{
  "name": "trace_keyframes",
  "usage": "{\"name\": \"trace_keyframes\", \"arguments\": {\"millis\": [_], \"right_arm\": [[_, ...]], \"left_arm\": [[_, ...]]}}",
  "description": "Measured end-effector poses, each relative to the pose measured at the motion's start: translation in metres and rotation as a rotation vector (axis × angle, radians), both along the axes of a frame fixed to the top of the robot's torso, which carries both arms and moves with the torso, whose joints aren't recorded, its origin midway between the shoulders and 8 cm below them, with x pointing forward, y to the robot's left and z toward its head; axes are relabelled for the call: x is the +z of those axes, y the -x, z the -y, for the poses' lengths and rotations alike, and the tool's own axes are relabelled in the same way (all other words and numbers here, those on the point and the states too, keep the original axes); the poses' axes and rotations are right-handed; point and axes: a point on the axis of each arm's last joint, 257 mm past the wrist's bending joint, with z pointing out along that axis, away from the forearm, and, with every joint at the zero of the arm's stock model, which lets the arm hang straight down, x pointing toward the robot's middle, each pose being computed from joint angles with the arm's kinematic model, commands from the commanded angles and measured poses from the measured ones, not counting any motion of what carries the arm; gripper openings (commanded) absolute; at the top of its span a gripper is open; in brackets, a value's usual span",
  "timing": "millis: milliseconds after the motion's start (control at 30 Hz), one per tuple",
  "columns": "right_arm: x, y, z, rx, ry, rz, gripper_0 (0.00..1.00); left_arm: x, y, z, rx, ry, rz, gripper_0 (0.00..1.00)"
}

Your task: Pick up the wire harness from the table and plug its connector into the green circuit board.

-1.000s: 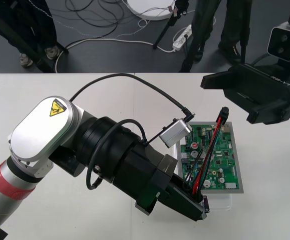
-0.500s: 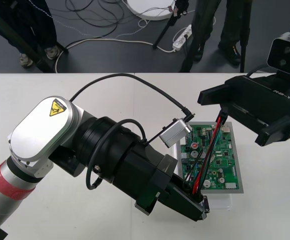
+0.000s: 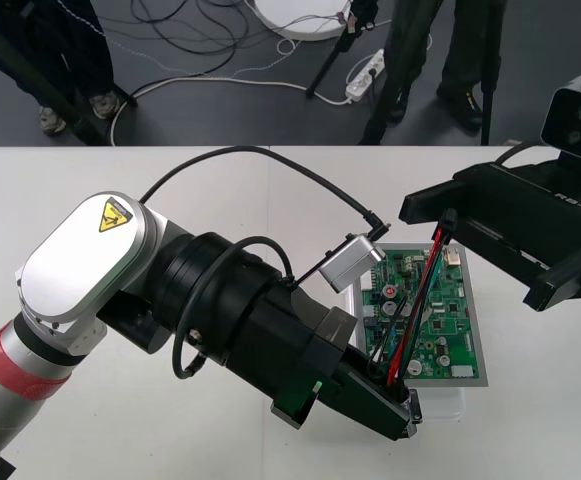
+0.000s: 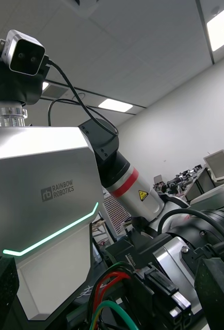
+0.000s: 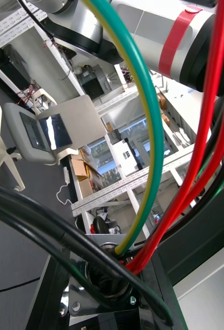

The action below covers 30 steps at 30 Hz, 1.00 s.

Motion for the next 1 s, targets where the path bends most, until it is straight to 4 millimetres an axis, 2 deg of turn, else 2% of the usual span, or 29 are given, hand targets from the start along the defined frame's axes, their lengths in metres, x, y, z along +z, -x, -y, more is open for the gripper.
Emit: {"name": "trace_keyframes", "arguments": {"millis": [233,267,300,333,367,400,1000], "right_arm": [[0.0002,-0.0006,0.0014,-0.004,0.003,-0.001,1.00],[0.0001,-0.0006,0.0014,-0.004,0.003,-0.001,0.92],[0.0001,-0.0006,0.0015,-0.004,0.003,-0.001,0.65],[0.0000,-0.0006,0.0015,-0.004,0.003,-0.002,0.50],[0.0000,-0.0006,0.0015,-0.004,0.003,-0.002,0.22],[0.0000,-0.0006,0.0015,-0.004,0.003,-0.002,0.00],[0.0019,-0.0029,0.0027,-0.007,0.003,-0.022,0.00]], "left_arm": [[0.0003,0.0001,-0.0003,0.000,0.001,-0.002,0.00],[0.0005,0.0002,-0.0006,-0.001,0.001,-0.003,0.00],[0.0007,0.0003,-0.0008,-0.001,0.001,-0.004,0.00],[0.0009,0.0004,-0.0010,-0.002,0.002,-0.005,0.00],[0.0012,0.0005,-0.0013,-0.002,0.003,-0.006,0.00],[0.0015,0.0007,-0.0016,-0.003,0.003,-0.008,0.00],[0.0086,0.0019,-0.0019,-0.006,0.023,-0.029,0.00]]}}
